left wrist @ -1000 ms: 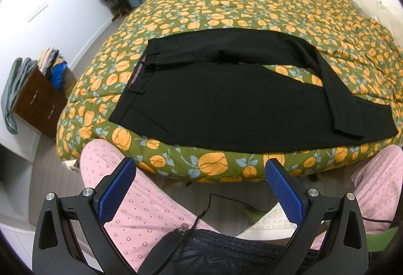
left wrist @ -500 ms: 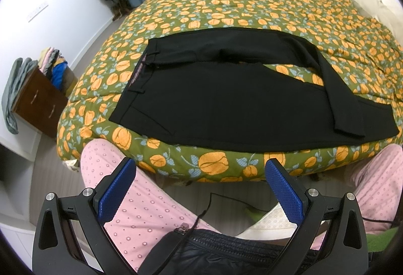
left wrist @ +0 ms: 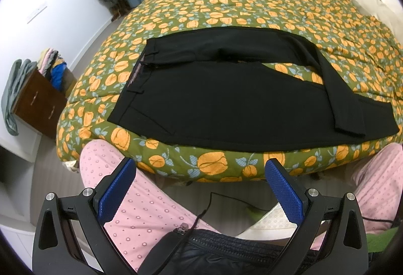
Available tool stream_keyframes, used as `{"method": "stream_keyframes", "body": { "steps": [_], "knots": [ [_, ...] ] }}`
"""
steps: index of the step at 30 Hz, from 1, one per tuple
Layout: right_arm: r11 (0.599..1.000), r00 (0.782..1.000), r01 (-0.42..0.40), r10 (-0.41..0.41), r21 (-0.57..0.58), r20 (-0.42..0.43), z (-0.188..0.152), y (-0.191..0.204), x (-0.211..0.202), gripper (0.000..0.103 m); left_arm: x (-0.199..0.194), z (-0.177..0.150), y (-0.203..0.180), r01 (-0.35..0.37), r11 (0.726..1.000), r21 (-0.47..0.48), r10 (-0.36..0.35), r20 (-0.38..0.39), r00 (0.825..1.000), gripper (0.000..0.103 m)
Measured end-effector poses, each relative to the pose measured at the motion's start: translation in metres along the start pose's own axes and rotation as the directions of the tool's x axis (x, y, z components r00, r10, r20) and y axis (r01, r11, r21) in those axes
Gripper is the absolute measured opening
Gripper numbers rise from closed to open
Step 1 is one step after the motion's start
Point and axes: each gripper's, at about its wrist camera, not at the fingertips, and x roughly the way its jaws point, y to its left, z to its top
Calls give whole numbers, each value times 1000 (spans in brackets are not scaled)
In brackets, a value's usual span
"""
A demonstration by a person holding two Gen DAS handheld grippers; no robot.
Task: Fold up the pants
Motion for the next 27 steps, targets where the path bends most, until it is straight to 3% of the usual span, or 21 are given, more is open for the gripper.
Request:
{"method": "stream_keyframes", "body": {
  "steps": [27],
  "knots": [
    [1000, 1000, -5, 5, -6, 0, 0, -1, 1, 103, 0, 0, -1, -2, 1000, 1, 2, 1, 1000, 102]
  ]
}}
